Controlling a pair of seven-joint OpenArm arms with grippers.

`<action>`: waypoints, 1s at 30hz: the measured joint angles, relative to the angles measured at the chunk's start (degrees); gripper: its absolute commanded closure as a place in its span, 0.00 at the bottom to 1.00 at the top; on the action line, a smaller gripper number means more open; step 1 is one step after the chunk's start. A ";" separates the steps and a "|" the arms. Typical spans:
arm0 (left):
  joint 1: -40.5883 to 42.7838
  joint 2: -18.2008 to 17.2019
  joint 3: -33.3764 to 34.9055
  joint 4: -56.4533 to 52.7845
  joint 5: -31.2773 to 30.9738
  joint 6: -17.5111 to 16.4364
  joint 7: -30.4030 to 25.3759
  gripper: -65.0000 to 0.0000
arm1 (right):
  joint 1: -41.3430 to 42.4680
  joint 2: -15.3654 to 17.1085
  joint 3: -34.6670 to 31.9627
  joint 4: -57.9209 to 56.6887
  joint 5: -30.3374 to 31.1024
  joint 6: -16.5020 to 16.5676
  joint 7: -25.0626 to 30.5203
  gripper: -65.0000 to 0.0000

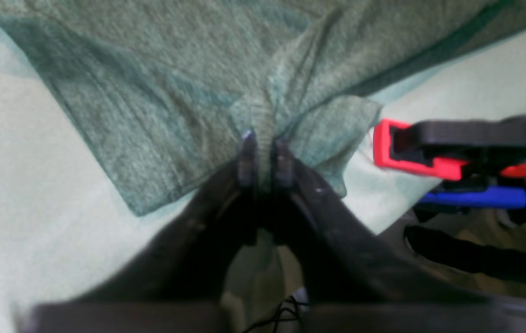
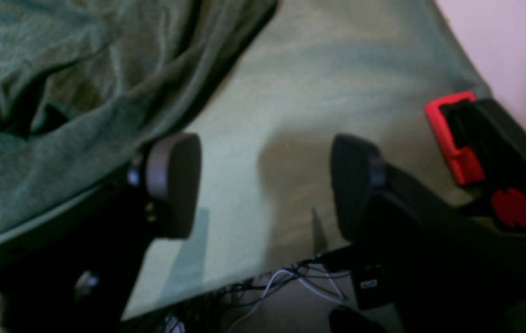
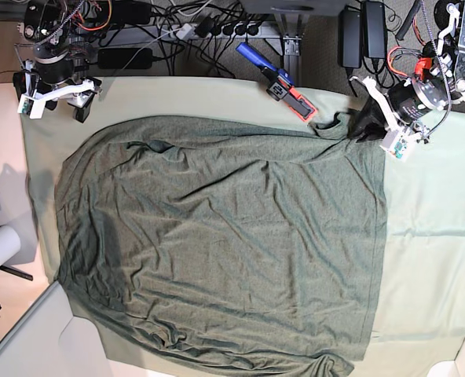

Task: Fold the T-shirt properly
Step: 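Lower the left gripper and grasp the shirt's shoulder corner near the collar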

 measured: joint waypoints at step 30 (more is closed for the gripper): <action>-23.82 -5.22 10.80 -9.05 3.87 -9.42 -4.11 0.75 | 3.50 -0.39 0.00 -0.02 -1.49 -0.26 0.15 0.33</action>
